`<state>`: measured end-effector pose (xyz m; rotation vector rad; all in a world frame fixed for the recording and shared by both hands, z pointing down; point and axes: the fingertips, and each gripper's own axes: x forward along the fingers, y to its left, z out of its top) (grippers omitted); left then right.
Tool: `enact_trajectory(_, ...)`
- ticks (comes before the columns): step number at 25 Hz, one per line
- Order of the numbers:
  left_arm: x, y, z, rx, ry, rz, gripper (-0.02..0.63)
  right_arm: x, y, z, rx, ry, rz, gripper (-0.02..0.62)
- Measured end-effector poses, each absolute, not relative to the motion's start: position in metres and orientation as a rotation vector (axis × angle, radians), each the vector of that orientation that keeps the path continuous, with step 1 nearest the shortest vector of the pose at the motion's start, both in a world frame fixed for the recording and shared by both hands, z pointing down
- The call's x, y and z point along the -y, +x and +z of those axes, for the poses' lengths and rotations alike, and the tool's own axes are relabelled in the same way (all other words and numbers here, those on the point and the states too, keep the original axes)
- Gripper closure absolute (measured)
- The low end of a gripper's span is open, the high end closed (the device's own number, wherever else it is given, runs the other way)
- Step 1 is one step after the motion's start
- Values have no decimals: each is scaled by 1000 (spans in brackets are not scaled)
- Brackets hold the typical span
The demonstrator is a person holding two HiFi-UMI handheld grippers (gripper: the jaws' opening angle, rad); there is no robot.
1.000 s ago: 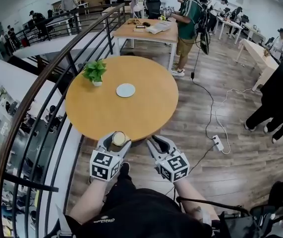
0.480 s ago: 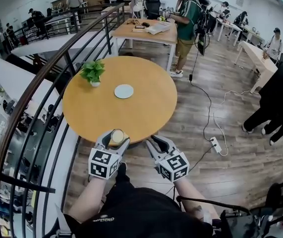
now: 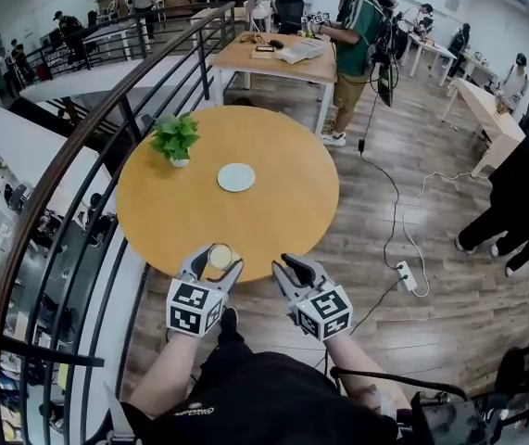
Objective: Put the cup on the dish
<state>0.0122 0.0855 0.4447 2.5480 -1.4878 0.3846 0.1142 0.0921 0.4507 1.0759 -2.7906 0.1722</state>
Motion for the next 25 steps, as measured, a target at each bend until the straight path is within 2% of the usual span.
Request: enact_trajectory(25,141,-107,430,1319,2617,393,341,132,-21,441,2678,1153,230,518)
